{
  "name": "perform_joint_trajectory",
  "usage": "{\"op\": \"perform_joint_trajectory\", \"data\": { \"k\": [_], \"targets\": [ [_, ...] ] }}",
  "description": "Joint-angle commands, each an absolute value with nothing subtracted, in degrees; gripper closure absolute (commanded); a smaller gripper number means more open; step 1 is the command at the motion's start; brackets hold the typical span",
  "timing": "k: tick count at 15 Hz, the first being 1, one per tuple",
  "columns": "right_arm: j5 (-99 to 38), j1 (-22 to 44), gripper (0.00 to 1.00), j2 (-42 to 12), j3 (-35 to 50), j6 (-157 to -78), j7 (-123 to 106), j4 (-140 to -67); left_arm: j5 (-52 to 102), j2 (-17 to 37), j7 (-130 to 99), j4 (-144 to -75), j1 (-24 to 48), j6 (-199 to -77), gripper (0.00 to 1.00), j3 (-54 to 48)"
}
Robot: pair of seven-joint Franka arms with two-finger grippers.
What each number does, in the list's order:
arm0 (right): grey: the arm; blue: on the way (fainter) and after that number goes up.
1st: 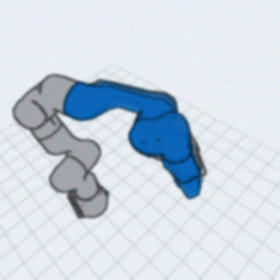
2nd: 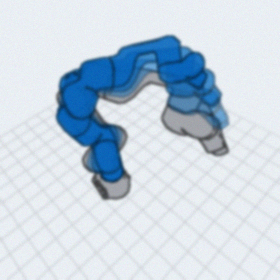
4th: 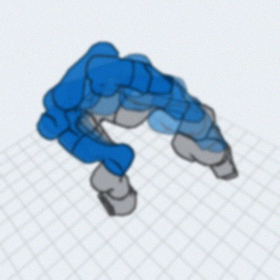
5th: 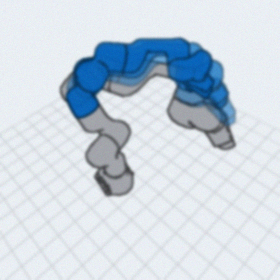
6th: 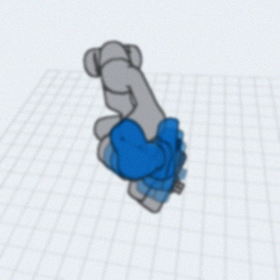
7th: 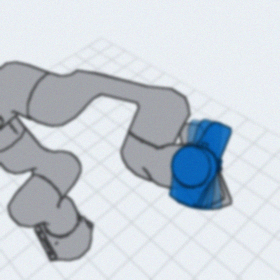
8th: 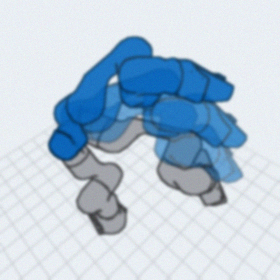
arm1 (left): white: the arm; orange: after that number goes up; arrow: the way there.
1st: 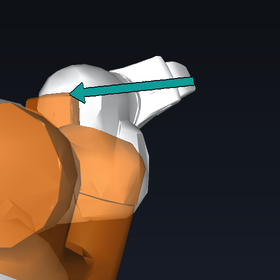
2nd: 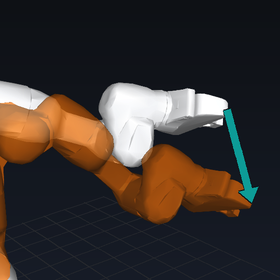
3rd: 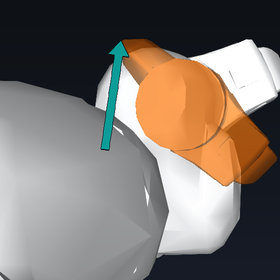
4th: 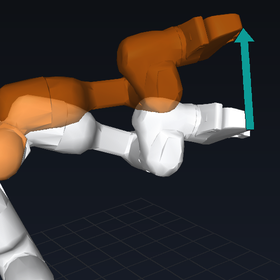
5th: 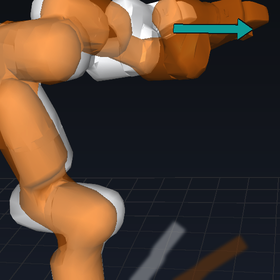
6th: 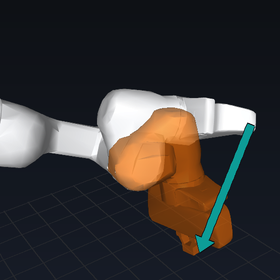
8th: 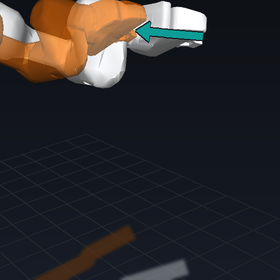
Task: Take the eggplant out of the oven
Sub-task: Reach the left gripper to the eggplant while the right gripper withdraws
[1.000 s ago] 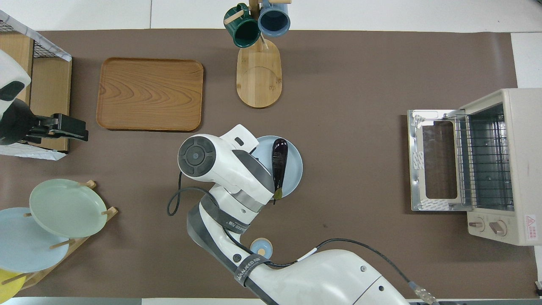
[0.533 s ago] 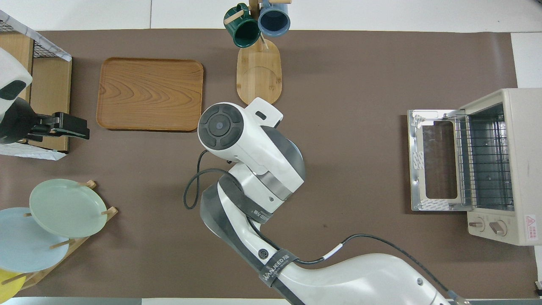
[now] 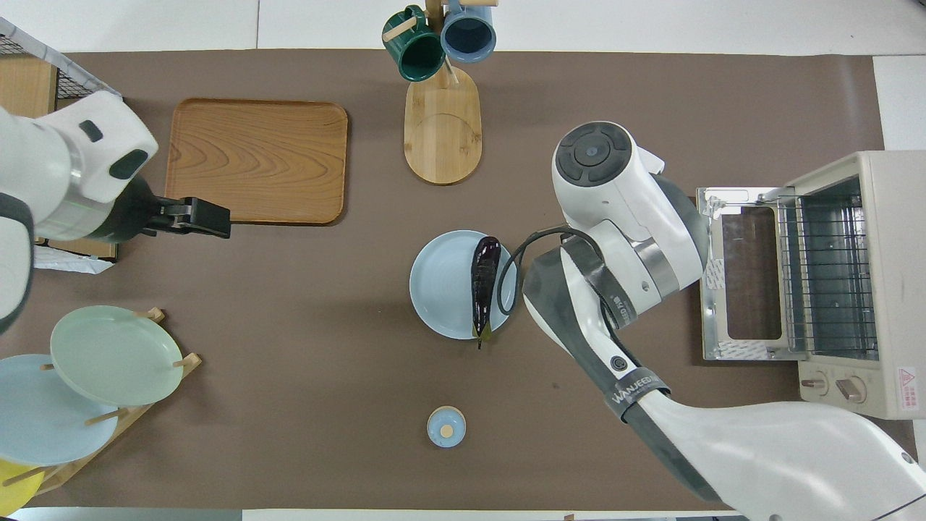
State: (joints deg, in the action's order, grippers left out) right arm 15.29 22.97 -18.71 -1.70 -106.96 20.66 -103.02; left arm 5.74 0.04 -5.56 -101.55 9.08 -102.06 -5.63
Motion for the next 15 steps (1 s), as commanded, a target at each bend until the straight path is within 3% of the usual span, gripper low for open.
{"op": "perform_joint_trajectory", "data": {
  "k": [1,5,15],
  "targets": [
    [18.80,18.21,1.00,-14.33,-0.88,-113.09,19.51,-113.53,7.55,4.55,-12.97,-102.22,17.02,-108.34,0.00,-5.01],
    [21.61,13.63,1.00,-12.48,-0.88,-121.46,18.73,-121.98,7.56,10.62,-24.33,-102.30,26.00,-116.87,0.00,-5.01],
    [24.52,11.25,1.00,-11.95,-0.88,-121.38,16.79,-123.57,7.56,20.82,-30.67,-106.79,37.88,-133.94,0.00,-4.83]
  ]
}}
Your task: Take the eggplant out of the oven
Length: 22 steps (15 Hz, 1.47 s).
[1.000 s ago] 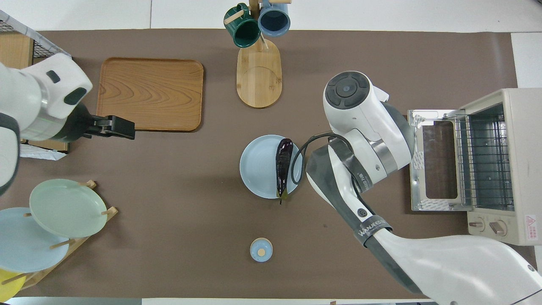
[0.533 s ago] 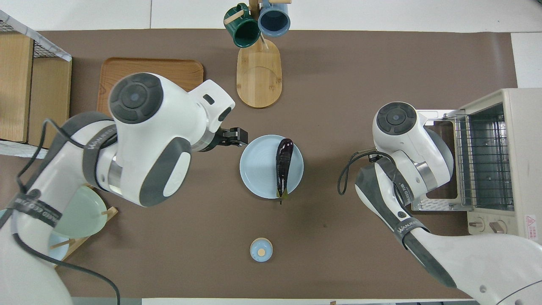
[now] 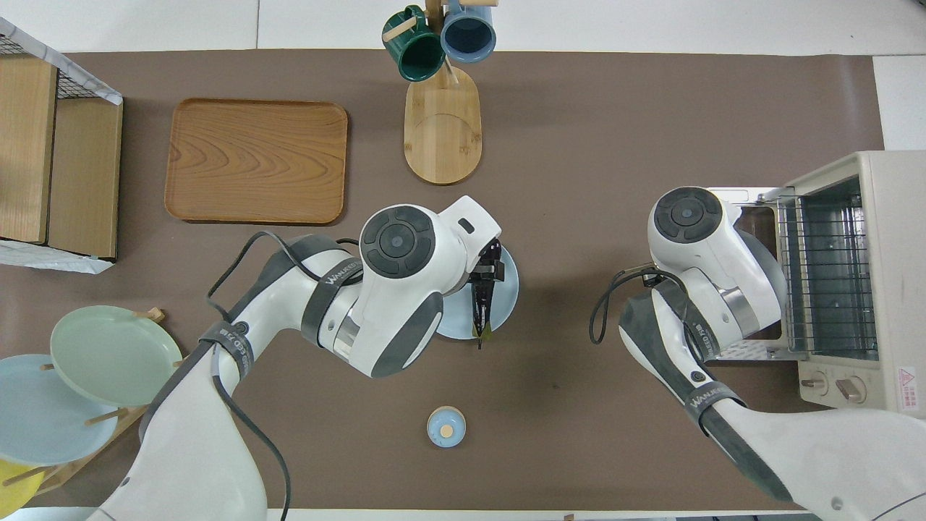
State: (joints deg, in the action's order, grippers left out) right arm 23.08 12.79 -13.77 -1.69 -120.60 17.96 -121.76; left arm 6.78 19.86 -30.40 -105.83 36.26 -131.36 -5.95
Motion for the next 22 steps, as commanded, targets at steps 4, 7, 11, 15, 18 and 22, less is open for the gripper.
{"op": "perform_joint_trajectory", "data": {
  "k": [4,7,11,15,18,22],
  "targets": [
    [24.87,11.07,1.00,-11.87,-0.88,-120.50,16.53,-123.49,7.56,21.70,-30.85,-107.57,39.02,-136.05,0.00,-4.92],
    [26.19,10.90,1.00,-11.69,-0.97,-119.89,16.17,-123.40,7.56,22.41,-30.76,-108.98,39.37,-139.21,0.00,-4.92],
    [26.89,10.37,1.00,-11.43,-0.88,-117.43,12.84,-122.09,7.56,22.50,-30.59,-109.07,39.99,-139.48,0.00,-4.92],
    [26.89,9.23,1.00,-8.27,-0.79,-112.42,6.61,-119.71,7.56,22.50,-30.50,-109.07,39.99,-139.66,0.24,-4.92],
    [26.72,6.78,1.00,-4.49,-0.70,-109.70,2.04,-119.62,7.56,22.50,-30.24,-109.07,39.90,-139.57,0.58,-4.92],
    [26.02,3.53,1.00,-1.67,-0.79,-107.32,-3.06,-118.66,7.56,22.50,-30.06,-108.90,39.64,-139.04,0.94,-4.92]
  ]
}}
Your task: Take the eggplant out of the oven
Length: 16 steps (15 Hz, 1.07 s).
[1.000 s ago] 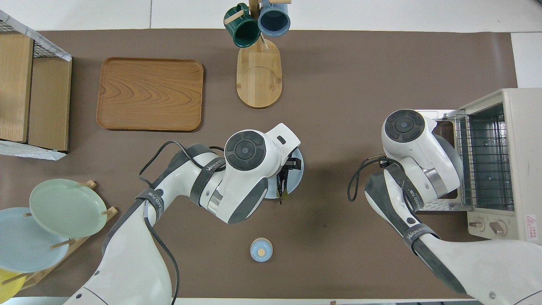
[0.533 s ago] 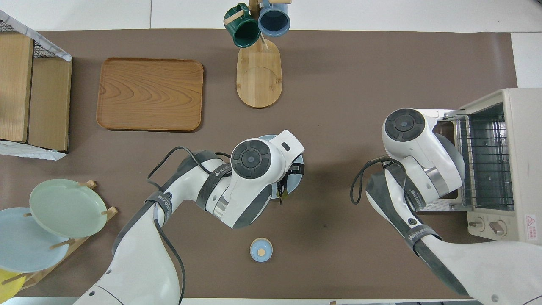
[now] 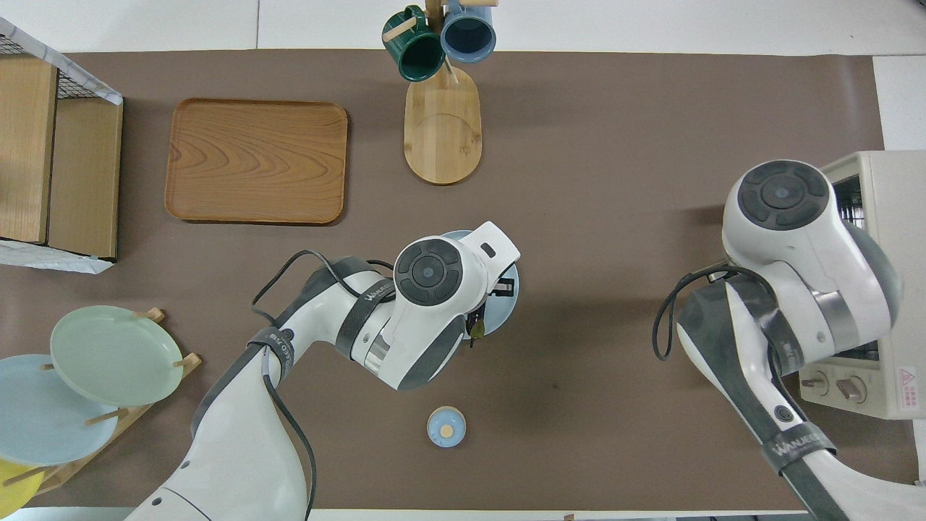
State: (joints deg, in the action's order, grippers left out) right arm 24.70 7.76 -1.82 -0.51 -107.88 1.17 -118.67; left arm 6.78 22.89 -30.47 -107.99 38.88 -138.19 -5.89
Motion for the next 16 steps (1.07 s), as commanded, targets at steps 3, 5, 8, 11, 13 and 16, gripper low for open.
{"op": "perform_joint_trajectory", "data": {
  "k": [3,5,8,11,13,16],
  "targets": [
    [25.84,0.71,1.00,-0.09,-0.79,-106.88,-7.46,-117.86,7.56,22.06,-30.15,-108.72,39.11,-138.34,1.00,-4.83],
    [25.84,-0.87,1.00,0.96,-0.79,-105.83,-8.96,-117.43,7.56,19.27,-29.89,-108.28,37.46,-133.71,1.00,-4.75],
    [20.76,-2.98,1.00,1.58,-0.88,-104.33,-9.67,-115.85,7.56,14.42,-25.16,-106.62,30.43,-125.45,1.00,-4.83],
    [18.55,-4.39,0.95,3.42,-0.88,-103.27,-11.42,-115.22,7.47,16.60,-20.50,-98.72,22.97,-118.49,1.00,-4.83],
    [18.28,-4.31,0.83,4.91,-0.79,-101.17,-11.69,-114.88,7.47,18.36,-16.46,-95.29,16.73,-117.51,1.00,-4.83],
    [12.60,-2.47,0.76,5.28,-0.09,-96.17,-11.25,-110.06,7.03,21.43,-9.51,-93.09,8.89,-117.68,1.00,-4.83]
  ]
}}
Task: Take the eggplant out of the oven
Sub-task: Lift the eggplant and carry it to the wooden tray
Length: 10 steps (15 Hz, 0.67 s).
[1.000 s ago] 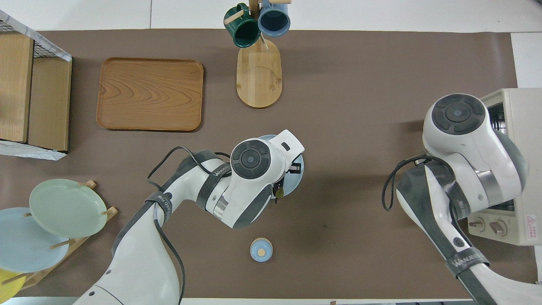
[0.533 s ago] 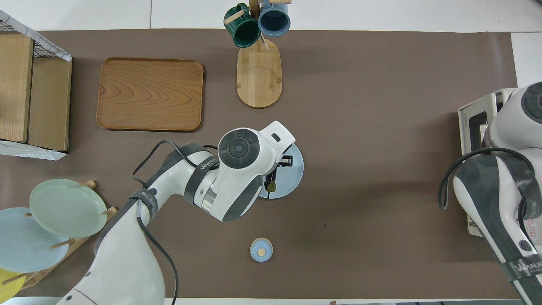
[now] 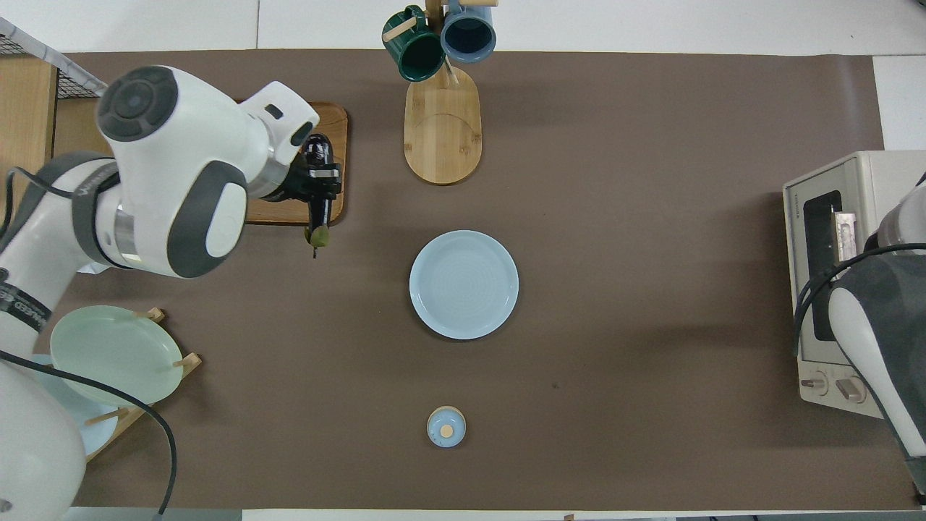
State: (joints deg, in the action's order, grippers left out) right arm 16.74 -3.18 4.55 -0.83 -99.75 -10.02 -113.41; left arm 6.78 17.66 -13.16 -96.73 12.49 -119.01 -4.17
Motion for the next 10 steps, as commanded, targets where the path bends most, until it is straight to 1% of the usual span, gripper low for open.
{"op": "perform_joint_trajectory", "data": {
  "k": [1,2,4,5,6,7,9,10],
  "targets": [
    [9.96,-2.29,0.72,5.10,-0.09,-94.85,-11.34,-107.86,6.77,23.19,-7.75,-91.77,7.83,-117.60,1.00,-4.75],
    [7.67,-2.20,0.69,4.58,-0.17,-94.14,-11.25,-105.49,6.59,25.64,-6.60,-88.89,6.26,-117.42,1.00,-4.75],
    [6.07,-2.20,0.68,3.43,-0.09,-93.34,-11.08,-103.63,6.50,31.70,-5.46,-82.82,4.23,-117.42,1.00,-4.75],
    [5.02,-2.20,0.68,3.34,-0.09,-93.08,-10.99,-103.28,6.59,33.56,-5.36,-81.14,4.04,-117.60,1.00,-4.75],
    [4.57,-2.28,0.63,3.34,-0.09,-92.38,-10.99,-103.27,6.59,34.53,-5.27,-81.12,4.04,-118.55,1.00,-4.75],
    [4.48,-2.81,0.54,3.43,-0.17,-92.63,-10.99,-103.88,6.42,34.98,-5.10,-81.30,3.96,-119.87,1.00,-4.75],
    [4.48,-2.99,0.54,2.90,-0.18,-92.99,-10.90,-103.89,5.28,34.98,-4.57,-82.43,4.30,-121.37,1.00,-4.75],
    [4.05,-2.99,0.51,2.81,-0.26,-93.08,-10.72,-104.23,5.27,34.72,-4.57,-83.66,4.31,-122.33,1.00,-4.75]
  ]
}}
